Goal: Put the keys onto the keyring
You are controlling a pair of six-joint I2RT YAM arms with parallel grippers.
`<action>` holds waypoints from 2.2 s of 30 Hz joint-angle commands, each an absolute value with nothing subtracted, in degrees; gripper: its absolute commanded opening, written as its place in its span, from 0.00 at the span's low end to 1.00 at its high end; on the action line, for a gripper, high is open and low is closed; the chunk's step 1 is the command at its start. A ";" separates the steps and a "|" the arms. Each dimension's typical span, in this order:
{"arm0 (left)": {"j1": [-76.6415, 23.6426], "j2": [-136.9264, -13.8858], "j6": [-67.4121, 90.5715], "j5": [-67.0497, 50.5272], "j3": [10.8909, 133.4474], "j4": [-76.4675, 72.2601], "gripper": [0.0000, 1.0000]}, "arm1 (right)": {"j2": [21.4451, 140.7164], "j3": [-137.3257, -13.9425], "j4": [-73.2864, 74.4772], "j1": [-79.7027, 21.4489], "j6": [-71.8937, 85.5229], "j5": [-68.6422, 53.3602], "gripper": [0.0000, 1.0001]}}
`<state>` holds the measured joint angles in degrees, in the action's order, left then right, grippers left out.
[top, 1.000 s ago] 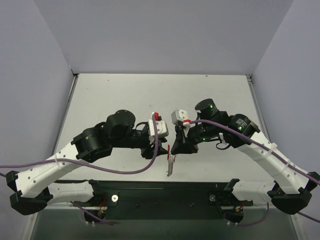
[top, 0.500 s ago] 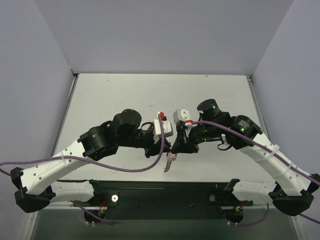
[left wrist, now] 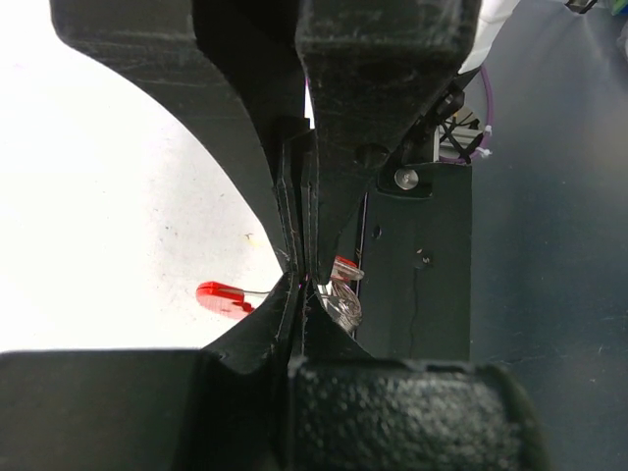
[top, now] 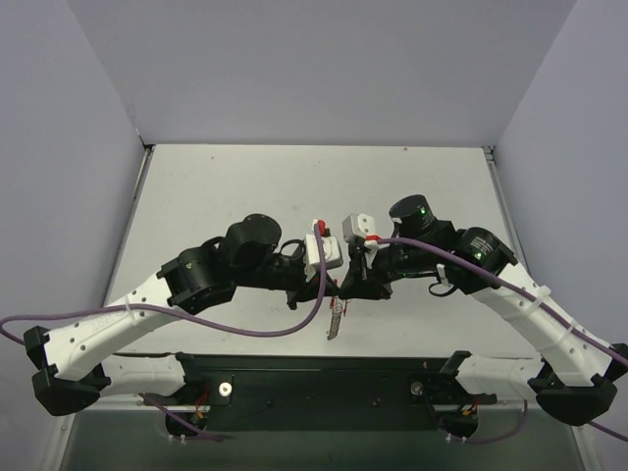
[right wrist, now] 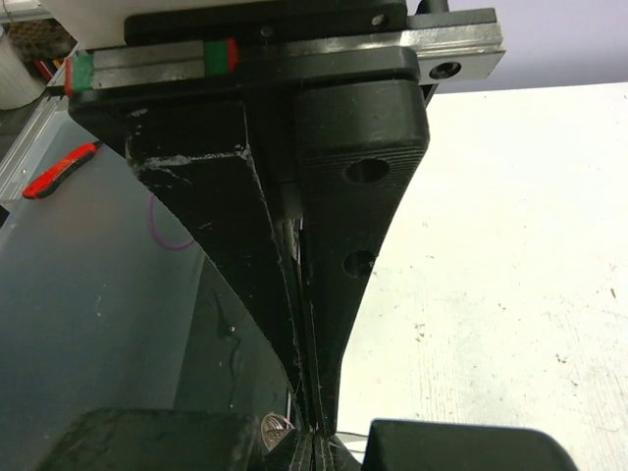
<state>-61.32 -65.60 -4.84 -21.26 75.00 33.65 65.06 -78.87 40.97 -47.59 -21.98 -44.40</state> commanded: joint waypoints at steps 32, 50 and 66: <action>-60.91 -54.94 -2.29 -16.52 64.78 17.58 0.00 | 60.03 -73.83 29.09 -45.00 -17.40 -46.40 0.57; -60.82 -53.44 -0.35 -12.40 58.99 15.91 0.00 | 61.96 -68.92 24.53 -42.81 -13.29 -45.89 0.50; -54.23 -66.52 10.01 -16.35 49.30 6.33 0.61 | 61.51 -44.30 6.77 -28.65 14.94 -25.92 0.67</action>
<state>-54.52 -60.34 6.02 -14.04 48.56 11.81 58.87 -46.30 9.93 -29.06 9.54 -27.88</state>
